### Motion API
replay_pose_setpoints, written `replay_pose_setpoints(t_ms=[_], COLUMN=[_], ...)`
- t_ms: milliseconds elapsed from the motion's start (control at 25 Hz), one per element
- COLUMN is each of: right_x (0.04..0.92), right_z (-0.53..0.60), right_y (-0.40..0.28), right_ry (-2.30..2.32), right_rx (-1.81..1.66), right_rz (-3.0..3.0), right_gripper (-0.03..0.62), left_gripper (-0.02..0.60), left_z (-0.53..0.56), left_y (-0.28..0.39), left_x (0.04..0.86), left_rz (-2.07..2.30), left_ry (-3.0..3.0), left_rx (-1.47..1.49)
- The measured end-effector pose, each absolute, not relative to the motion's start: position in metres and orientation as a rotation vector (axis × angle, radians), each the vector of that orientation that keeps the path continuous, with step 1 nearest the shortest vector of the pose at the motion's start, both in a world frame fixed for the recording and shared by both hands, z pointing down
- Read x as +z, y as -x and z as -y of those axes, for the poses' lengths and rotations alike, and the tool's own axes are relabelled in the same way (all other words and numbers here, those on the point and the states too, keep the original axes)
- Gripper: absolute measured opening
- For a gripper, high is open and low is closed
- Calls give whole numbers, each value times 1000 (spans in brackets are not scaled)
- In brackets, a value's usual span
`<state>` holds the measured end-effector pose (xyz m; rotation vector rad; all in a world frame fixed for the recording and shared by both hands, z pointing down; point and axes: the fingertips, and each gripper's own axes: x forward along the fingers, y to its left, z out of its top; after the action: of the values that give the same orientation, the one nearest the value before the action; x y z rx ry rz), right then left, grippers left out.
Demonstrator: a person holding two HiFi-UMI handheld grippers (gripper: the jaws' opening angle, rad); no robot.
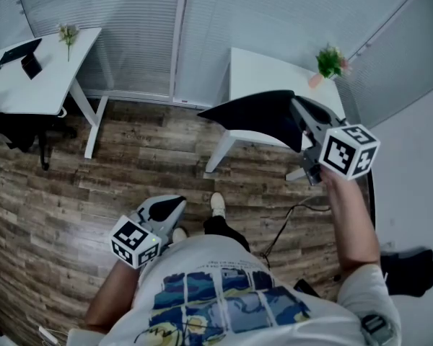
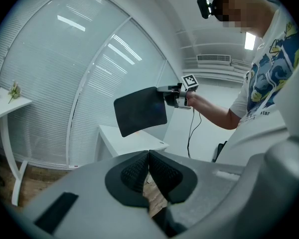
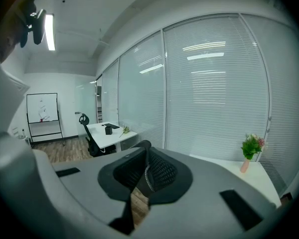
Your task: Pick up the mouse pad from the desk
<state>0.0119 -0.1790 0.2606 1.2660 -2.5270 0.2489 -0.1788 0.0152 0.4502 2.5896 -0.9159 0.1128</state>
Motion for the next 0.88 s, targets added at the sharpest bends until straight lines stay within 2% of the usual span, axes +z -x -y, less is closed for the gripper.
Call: replay_pose_setpoints(t_ms=[880], right_x=[260], right_z=[176], right_y=[-16], right_ry=[-1263], right_rx=[251], right_rz=[2533], right_gripper=[23], left_gripper=[3], left_z=[-10], left_y=[174], left_x=[448], left_rz=[894], left_ry=[-2594], left_rx=[113])
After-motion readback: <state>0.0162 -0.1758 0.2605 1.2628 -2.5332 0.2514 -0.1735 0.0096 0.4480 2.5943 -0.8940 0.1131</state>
